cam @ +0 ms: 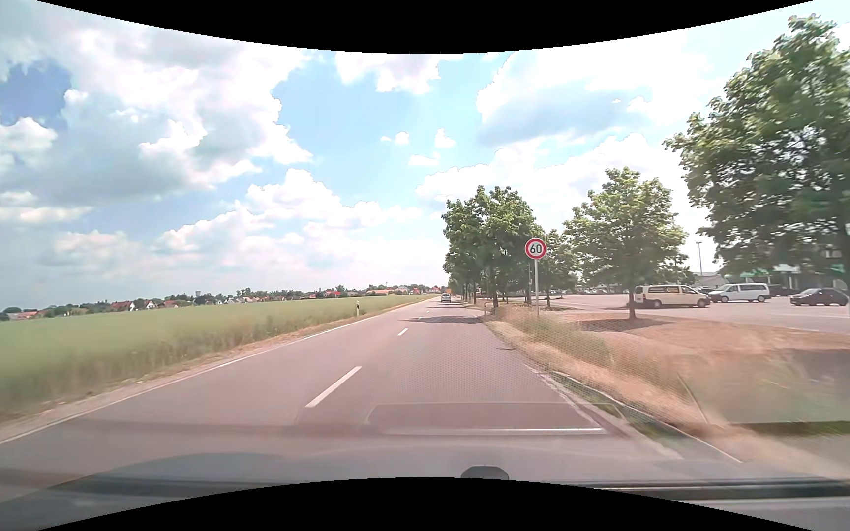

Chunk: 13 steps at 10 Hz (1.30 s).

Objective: Follow the waypoints while adhering to traffic rules and regulations

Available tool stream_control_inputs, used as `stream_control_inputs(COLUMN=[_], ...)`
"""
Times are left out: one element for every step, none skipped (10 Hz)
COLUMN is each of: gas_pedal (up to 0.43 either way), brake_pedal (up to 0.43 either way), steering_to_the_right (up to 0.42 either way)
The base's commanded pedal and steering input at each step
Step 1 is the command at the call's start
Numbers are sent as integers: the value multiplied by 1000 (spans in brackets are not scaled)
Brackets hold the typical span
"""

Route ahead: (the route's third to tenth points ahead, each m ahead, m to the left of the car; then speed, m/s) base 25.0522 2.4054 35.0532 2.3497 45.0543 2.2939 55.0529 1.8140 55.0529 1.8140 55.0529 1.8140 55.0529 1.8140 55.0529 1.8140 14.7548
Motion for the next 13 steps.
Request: stream_control_inputs(gas_pedal=[118, 110, 110, 110, 110, 110, 110, 110, 110, 118, 138, 138, 138], brake_pedal=[0, 0, 0, 0, 0, 0, 0, 0, 0, 0, 0, 0, 0], steering_to_the_right=[-2, -2, -2, -1, -2, -2, -2, -2, -2, -2, -1, -1, -1])
